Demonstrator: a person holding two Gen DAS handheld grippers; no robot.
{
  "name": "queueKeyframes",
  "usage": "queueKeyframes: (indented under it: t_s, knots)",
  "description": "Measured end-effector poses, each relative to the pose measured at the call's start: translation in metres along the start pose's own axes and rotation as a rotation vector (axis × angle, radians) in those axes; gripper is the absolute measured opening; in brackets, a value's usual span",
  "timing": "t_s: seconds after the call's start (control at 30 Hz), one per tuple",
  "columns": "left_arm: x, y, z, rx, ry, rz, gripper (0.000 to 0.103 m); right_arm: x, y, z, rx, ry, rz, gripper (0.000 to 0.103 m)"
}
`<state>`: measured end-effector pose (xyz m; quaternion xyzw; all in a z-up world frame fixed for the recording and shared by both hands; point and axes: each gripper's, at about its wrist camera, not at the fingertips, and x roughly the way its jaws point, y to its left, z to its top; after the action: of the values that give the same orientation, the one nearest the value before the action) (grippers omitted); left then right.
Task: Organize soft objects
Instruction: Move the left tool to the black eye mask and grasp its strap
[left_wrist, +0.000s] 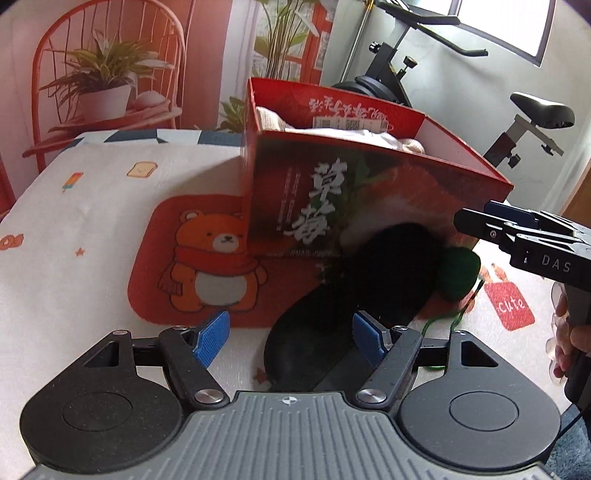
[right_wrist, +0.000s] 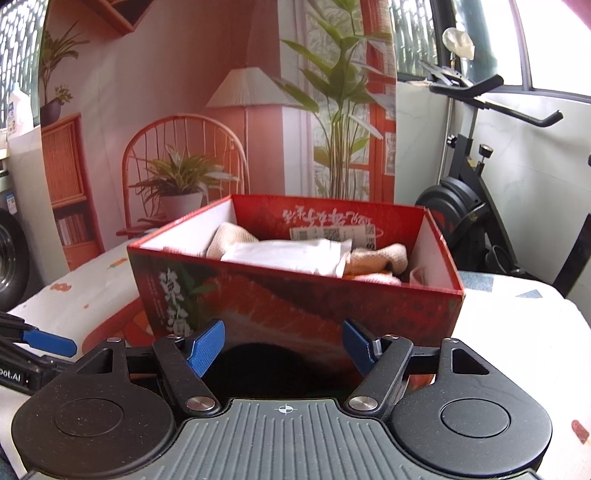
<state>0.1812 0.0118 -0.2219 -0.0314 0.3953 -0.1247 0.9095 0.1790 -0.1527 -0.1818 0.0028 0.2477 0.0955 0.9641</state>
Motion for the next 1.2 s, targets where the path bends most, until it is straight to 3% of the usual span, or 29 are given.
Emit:
queueKeyframes:
  t_s: [0.3,0.47,0.63,1.2]
  knots:
    - [0.012,0.006,-0.015,-0.051,0.071,0.002,0.071,0.018,0.011,-0.021,-0.01,0.073,-0.025,0.065]
    - [0.021,0.0,-0.022,-0.002,0.093,0.015,0.045,0.03,0.009,-0.025,0.018,0.101,-0.05,0.063]
    - [0.026,0.0,-0.022,0.025,0.073,0.032,0.033,0.04,0.01,-0.023,0.014,0.109,-0.051,0.062]
    - [0.047,0.016,0.0,0.044,0.003,0.092,0.033,0.06,0.006,-0.024,0.025,0.161,-0.051,0.06]
